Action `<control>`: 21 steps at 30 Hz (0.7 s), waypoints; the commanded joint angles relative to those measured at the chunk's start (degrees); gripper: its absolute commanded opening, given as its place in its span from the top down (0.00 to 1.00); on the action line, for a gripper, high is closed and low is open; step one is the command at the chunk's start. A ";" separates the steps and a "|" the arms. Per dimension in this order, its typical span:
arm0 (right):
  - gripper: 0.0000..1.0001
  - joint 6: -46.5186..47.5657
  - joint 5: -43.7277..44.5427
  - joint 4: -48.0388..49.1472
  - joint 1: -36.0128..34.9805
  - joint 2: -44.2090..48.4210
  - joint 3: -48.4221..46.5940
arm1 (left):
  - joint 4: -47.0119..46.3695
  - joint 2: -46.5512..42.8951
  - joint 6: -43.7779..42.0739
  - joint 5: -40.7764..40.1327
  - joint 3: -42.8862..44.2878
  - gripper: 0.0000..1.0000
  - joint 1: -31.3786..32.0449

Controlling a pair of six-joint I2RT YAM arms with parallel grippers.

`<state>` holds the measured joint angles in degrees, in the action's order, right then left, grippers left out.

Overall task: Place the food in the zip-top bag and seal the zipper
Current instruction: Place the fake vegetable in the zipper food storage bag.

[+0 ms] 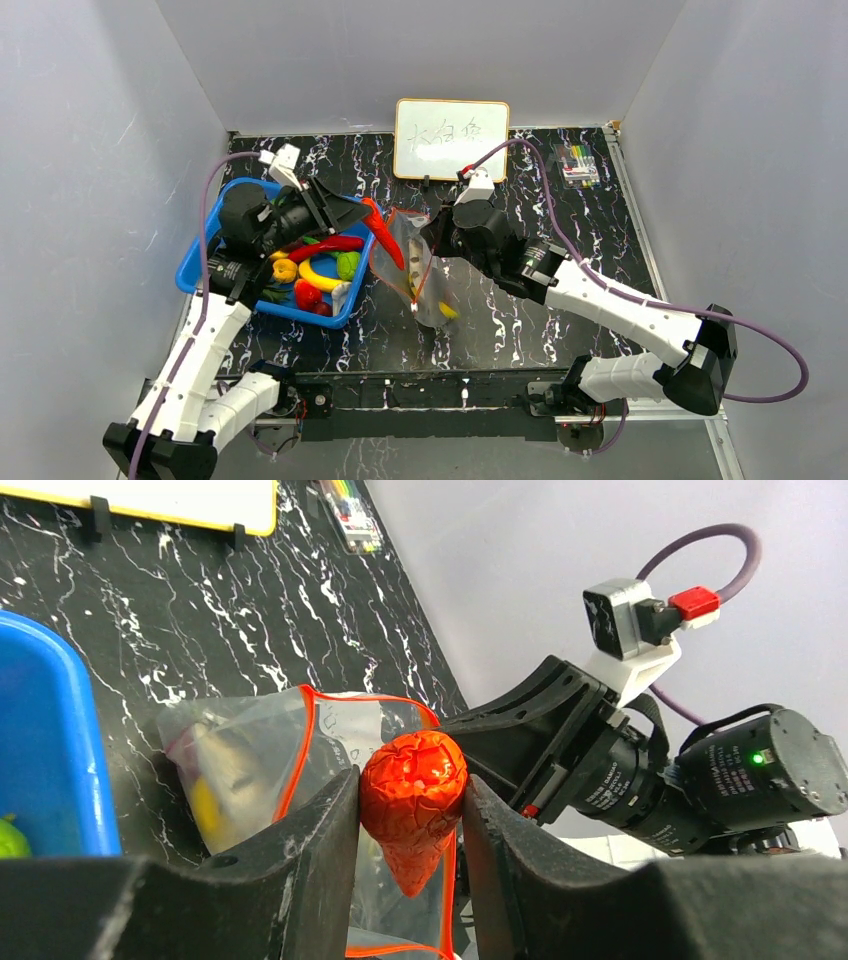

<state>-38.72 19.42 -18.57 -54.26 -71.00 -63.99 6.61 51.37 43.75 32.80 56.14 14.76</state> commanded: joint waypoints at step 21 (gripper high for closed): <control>1.00 -0.42 0.56 4.96 -0.03 2.41 -1.99 | -0.81 7.74 1.78 -16.07 -3.76 0.70 18.33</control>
<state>-39.03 19.44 -18.17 -54.26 -70.98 -63.99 6.09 58.08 45.65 18.39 52.36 31.68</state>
